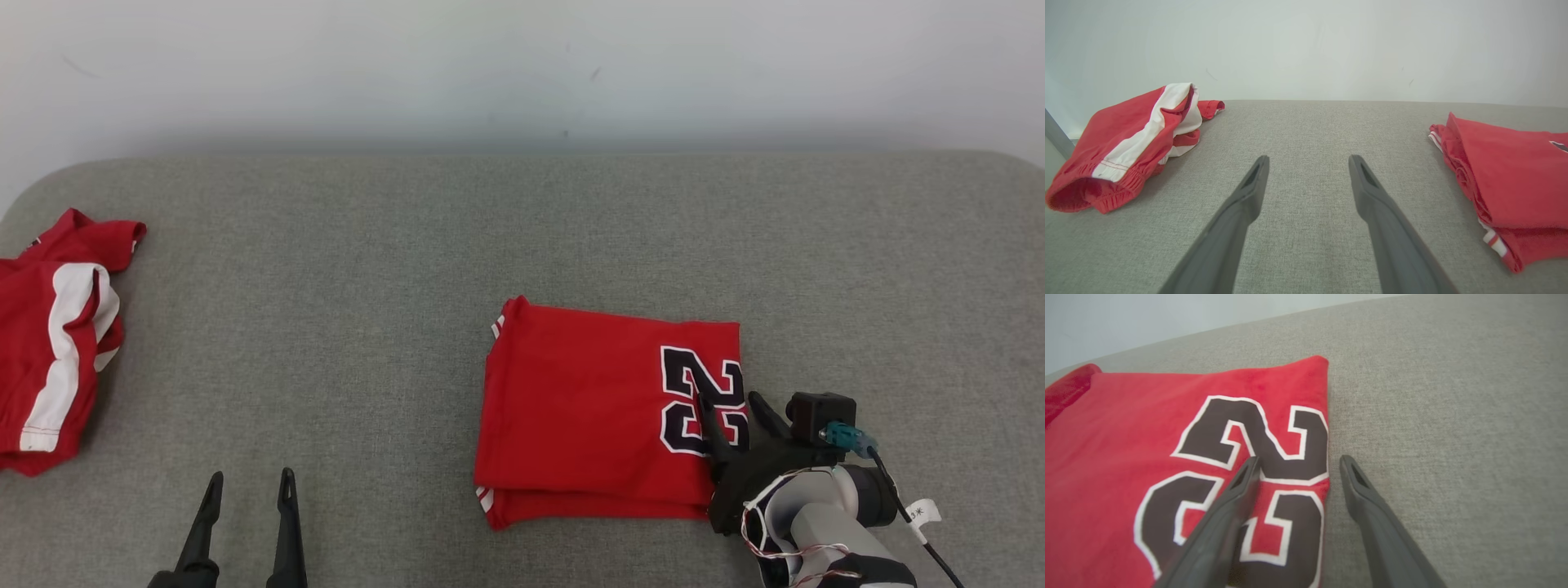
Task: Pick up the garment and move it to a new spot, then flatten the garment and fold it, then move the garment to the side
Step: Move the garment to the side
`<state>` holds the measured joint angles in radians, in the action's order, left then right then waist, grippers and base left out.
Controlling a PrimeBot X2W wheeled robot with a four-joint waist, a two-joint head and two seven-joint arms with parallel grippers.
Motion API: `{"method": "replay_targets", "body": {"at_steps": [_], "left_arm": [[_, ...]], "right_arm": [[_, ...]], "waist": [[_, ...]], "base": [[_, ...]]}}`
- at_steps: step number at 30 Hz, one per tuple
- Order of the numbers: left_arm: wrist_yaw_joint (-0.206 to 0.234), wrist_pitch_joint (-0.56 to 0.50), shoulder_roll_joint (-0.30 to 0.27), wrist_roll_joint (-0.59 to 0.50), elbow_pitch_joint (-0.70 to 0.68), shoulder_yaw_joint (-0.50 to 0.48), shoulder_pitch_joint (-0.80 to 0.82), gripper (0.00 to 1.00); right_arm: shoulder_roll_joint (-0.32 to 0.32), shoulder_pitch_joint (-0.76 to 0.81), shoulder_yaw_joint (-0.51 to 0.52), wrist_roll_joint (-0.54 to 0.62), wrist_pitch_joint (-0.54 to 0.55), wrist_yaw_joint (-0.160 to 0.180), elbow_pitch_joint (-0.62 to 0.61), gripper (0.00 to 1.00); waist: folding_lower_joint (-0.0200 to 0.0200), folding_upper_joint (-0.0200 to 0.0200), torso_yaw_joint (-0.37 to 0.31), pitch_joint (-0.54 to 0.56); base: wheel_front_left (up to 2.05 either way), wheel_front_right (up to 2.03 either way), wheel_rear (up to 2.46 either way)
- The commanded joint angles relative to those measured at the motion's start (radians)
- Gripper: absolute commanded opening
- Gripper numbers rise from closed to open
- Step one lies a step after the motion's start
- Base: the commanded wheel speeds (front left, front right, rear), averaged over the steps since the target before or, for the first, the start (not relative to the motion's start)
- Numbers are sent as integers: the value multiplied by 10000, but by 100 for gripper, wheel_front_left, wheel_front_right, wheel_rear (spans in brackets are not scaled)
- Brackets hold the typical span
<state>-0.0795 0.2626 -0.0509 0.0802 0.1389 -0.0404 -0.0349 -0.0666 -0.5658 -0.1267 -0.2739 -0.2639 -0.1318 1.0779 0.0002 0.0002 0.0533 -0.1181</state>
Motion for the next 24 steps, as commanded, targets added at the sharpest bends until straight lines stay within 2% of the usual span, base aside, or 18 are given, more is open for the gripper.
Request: {"method": "replay_targets", "body": {"at_steps": [1,4,9,10,11,12,13,16,24], "left_arm": [[11,25,11,-49,14,5,88,100],[-10,25,13,-92,31,15,203,100],[-23,25,11,-58,65,16,211,100],[-34,25,13,-40,85,10,221,100],[-48,25,11,-23,101,5,224,100],[-56,25,13,-8,114,8,224,100],[-53,25,11,10,125,21,227,100],[-14,25,11,30,115,82,242,100],[77,25,13,41,-87,211,362,100]], "right_arm": [[23,-149,-81,-153,-5,26,184,100],[123,-261,-321,-497,231,26,972,100],[231,-240,-1003,-1240,350,23,1287,100],[240,-170,-1225,-1561,472,1,1163,91],[246,-101,-1455,-1855,562,1,1001,67],[251,-77,-1680,-2110,608,1,876,20],[252,-87,-1876,-2280,602,1,801,0],[208,-299,-2279,-2567,458,1,784,0],[-827,-1208,-2946,-2968,145,14,464,0]], "waist": [[-2,-2,78,-88],[-2,-2,118,-106],[-2,-2,134,-58],[-2,-2,139,-54],[-2,-2,138,-50],[-2,-2,133,-54],[-2,-2,129,-60],[-2,-2,126,-89],[-2,-2,-116,-398]], "base": [[0,0,0],[0,0,0],[0,0,0],[0,0,0],[0,0,0],[0,0,0],[0,0,0],[0,0,0],[0,0,0]]}}
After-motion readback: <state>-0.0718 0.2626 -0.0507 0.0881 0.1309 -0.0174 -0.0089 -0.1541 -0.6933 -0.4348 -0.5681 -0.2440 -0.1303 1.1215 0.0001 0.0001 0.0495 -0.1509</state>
